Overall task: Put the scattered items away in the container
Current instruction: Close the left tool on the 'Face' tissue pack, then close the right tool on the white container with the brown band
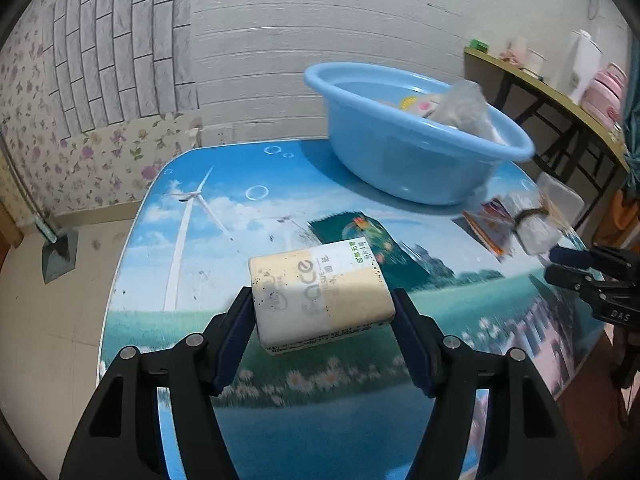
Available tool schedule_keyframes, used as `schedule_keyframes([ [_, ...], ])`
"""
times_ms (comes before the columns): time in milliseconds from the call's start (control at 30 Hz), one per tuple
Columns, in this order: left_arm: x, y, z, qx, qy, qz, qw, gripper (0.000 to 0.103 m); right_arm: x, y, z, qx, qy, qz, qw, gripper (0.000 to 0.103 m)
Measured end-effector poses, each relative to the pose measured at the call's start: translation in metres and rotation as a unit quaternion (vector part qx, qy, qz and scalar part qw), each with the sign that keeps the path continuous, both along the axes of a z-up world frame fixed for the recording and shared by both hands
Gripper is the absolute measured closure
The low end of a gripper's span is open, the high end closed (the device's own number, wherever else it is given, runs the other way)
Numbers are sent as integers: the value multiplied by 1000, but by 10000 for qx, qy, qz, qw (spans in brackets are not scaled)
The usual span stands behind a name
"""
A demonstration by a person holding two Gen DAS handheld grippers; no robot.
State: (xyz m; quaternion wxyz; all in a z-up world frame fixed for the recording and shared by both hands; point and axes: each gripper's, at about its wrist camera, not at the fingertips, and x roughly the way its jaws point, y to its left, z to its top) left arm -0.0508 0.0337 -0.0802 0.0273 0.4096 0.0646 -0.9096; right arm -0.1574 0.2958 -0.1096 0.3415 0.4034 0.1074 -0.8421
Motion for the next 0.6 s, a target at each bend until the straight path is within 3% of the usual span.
schedule_keyframes([
  [100, 5, 5, -2, -11, -27, -82, 10000, 36, 9, -7, 2, 16, 65, 65, 10000, 66],
  [200, 7, 8, -6, 30, -53, -122, 9999, 36, 7, -4, 7, 7, 108, -228, 9997, 65],
  [333, 6, 9, -11, 27, -131, -113, 9998, 36, 5, 4, 14, -23, 246, -625, 9977, 54],
  [600, 4, 15, -19, -88, -207, -110, 9997, 36, -5, 1, 11, 40, 242, -876, 9959, 47],
])
